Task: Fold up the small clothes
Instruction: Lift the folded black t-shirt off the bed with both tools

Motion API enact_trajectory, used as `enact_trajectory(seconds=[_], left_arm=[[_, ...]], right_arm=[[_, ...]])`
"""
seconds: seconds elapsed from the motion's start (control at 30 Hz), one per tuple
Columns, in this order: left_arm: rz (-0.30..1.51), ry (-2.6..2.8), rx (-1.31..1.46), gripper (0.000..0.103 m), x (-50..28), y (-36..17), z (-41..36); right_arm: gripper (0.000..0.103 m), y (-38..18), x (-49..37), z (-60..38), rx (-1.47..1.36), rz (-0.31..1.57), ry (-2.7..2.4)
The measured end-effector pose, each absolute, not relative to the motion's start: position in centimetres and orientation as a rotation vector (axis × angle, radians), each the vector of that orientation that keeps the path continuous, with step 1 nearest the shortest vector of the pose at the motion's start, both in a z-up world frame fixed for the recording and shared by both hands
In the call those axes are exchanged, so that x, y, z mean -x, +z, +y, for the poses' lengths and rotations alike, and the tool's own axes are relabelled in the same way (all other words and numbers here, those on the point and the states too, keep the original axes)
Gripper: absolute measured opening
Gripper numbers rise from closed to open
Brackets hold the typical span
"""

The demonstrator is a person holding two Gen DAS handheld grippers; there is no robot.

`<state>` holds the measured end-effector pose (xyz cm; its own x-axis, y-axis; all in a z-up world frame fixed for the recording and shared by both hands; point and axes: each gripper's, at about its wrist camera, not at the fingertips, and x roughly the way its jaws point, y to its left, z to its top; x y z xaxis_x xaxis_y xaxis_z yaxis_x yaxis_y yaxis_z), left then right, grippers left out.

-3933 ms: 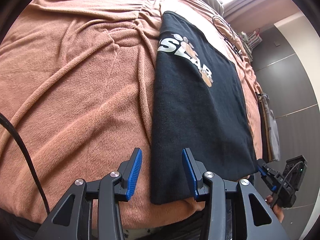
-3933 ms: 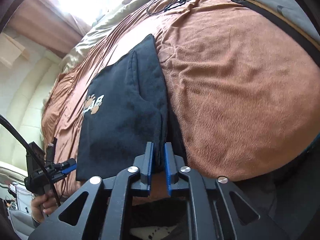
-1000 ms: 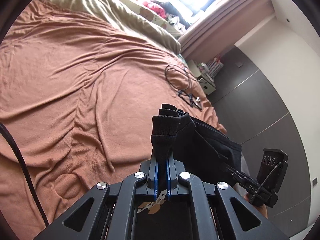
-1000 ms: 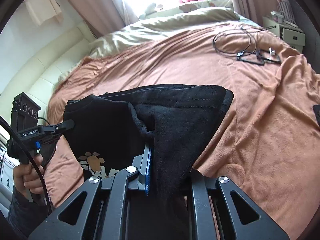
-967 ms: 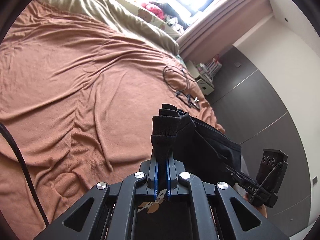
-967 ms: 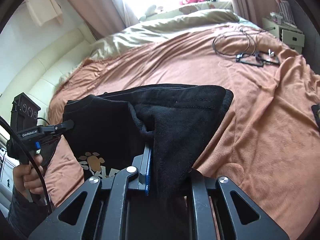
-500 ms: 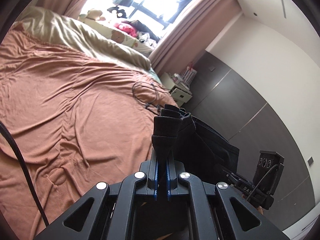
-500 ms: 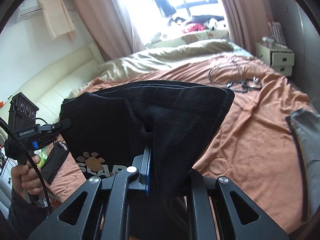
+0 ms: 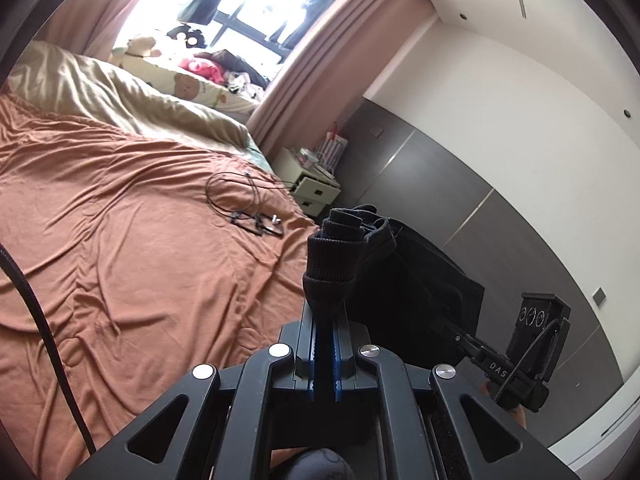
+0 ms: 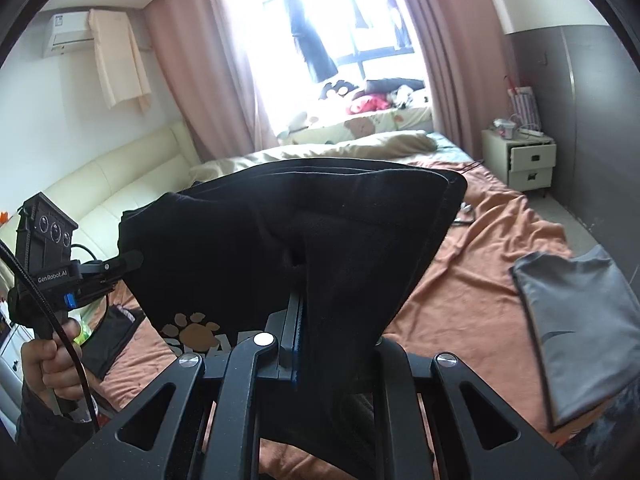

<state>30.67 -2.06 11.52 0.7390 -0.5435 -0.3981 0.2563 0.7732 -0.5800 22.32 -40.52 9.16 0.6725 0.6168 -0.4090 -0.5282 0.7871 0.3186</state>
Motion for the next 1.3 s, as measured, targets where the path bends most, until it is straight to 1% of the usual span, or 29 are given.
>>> enact_trajectory(seconds=[0.4,0.83,1.1,1.3], left_arm=[[0.596,-0.602,0.442,0.006,-32.5,15.0,-10.7],[0.605,-0.796,0.376,0.006,-37.1,17.9,-22.3],[0.626,-0.908,0.352,0.006,-39.7,18.2,-28.7],[0.660,-0.986,0.348,0.006,-41.6,17.2,-32.8]], right_arm=[[0.009,9.5,-20.1,-48.2,-0.199,0.471,0.543],[0.009,12.2,-20.0,-54.3,-0.179,0.390,0.364],[0.009,12.4,-20.2,-55.7,-0.169,0.368,0.264],[0.009,11.5,-20.4,-55.3,-0.179,0.380,0.191]])
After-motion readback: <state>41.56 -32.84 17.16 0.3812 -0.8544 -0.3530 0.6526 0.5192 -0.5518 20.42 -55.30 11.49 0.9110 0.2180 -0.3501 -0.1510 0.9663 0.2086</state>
